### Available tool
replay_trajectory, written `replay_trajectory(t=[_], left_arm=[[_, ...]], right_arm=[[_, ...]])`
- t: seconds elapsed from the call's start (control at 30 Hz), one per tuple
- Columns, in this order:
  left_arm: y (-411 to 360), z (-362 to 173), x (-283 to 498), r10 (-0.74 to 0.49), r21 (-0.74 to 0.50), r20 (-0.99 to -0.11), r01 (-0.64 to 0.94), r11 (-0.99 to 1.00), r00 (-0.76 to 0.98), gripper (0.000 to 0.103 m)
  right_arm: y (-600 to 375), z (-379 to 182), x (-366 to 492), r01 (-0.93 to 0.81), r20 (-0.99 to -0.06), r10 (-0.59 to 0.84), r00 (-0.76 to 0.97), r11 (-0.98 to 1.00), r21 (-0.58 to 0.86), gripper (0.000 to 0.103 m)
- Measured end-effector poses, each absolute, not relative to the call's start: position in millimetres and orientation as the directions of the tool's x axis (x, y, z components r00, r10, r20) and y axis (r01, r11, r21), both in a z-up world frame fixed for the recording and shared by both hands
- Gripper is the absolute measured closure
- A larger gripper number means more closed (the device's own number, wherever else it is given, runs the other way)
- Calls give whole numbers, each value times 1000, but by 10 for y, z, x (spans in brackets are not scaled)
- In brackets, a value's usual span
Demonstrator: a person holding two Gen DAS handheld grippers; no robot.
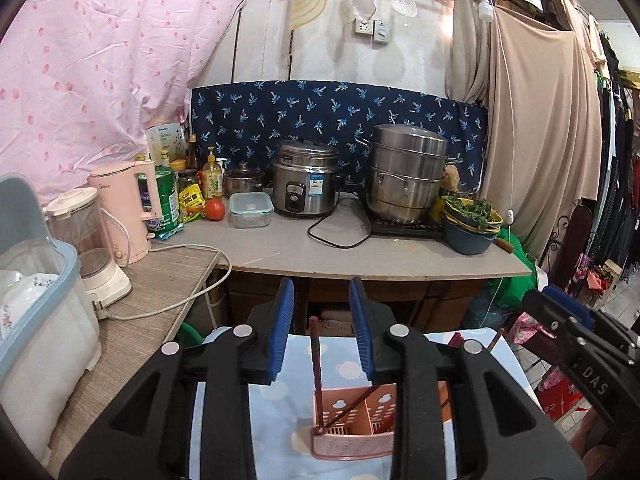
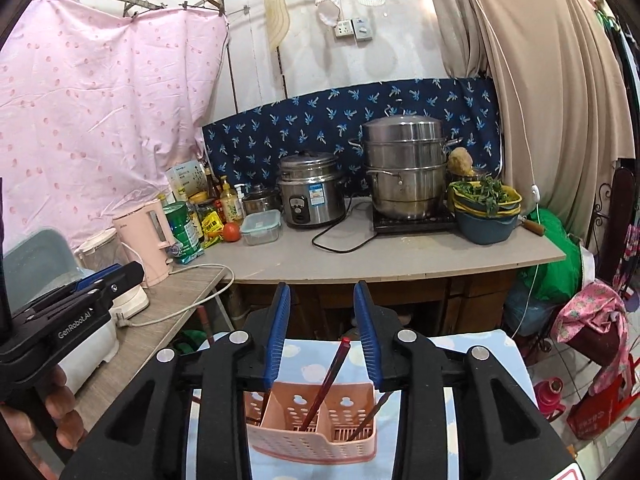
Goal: Organize utensils
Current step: 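Withdraw both open grippers back over the remaining chopsticks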
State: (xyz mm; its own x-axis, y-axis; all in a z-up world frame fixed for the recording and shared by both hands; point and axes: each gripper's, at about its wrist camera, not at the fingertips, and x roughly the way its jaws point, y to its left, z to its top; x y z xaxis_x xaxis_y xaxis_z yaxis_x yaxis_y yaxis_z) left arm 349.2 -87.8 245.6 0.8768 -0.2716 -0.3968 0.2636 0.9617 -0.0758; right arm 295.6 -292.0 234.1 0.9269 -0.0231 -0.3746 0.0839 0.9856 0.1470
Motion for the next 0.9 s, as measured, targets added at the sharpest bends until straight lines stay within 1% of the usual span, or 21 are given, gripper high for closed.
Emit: replay_trajectory(t=[0.17,0.37,0.57,0.7,0.9], left_arm=[[-753,2475,3242,-260,-56,-412,261,964,873,75],[-534,2302,2830,-253,-45,-476,264,964,843,75],[-303,1882,2333,-241,-29,-552,271,962,798,74],[-232,1550,1998,-210,17,-594,273,962,776,74],[-182,984,1537,-201,29,-680,301,953,705,74]], right_arm=[[-2893,2418,2623,79,-368,-23,930,987,137,69],[-2920,2236,2023,60,-406,19,914,982,179,66],[-2815,1781,1361,47,-486,22,874,990,130,66],[-2641,1431,980,45,-540,10,842,995,87,66],[-2367,754,516,36,-639,22,769,996,78,67]])
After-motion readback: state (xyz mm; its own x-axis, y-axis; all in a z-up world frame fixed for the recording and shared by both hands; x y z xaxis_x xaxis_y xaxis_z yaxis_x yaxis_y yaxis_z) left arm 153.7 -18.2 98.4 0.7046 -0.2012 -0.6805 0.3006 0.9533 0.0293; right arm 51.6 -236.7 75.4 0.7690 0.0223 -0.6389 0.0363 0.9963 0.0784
